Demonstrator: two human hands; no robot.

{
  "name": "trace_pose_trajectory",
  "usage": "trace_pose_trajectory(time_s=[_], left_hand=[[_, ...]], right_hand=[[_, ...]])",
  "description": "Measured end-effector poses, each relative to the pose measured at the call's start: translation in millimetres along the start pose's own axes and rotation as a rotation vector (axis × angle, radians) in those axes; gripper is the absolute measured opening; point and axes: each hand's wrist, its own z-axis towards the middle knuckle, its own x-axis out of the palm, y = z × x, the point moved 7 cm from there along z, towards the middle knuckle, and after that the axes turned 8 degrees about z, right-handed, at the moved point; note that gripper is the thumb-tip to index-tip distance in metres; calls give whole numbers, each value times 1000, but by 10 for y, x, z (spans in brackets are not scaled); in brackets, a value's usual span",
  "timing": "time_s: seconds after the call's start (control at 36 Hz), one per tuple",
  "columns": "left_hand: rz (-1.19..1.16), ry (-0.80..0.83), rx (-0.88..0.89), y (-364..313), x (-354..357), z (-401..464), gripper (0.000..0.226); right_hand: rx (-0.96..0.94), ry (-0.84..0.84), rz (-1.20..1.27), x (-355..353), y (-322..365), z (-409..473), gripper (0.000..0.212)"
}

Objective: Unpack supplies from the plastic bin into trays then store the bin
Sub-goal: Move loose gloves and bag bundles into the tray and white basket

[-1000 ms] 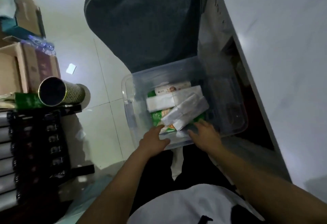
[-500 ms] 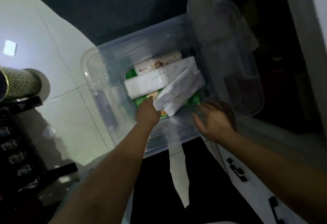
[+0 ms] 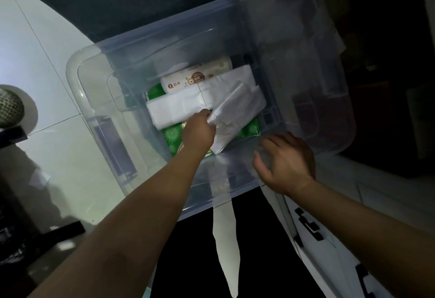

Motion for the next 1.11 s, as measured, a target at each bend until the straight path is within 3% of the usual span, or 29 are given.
trace_pose_trajectory(time_s=[0.19, 0.33, 0.44, 0.56, 0.81, 1.11], left_hand=[[-22, 16, -35, -143, -196, -118, 14], [-343, -121, -110, -1, -690, -403, 15], [-599, -129, -269, 223, -908, -653, 27], [-786, -205, -348, 339, -1016, -840, 33], [-987, -257, -447, 470, -863, -998, 39], [-1026, -288, -491, 510, -772, -1071, 30]], right_hand=[[55, 98, -11, 36, -32, 21, 42], [145, 336, -7, 106, -51, 74, 49], [345, 549, 129, 236, -114, 269, 37], [222, 521, 136, 397, 21, 675, 48], [-210, 525, -401, 988, 315, 1226, 49], [-119, 505, -488, 1093, 217, 1267, 49]])
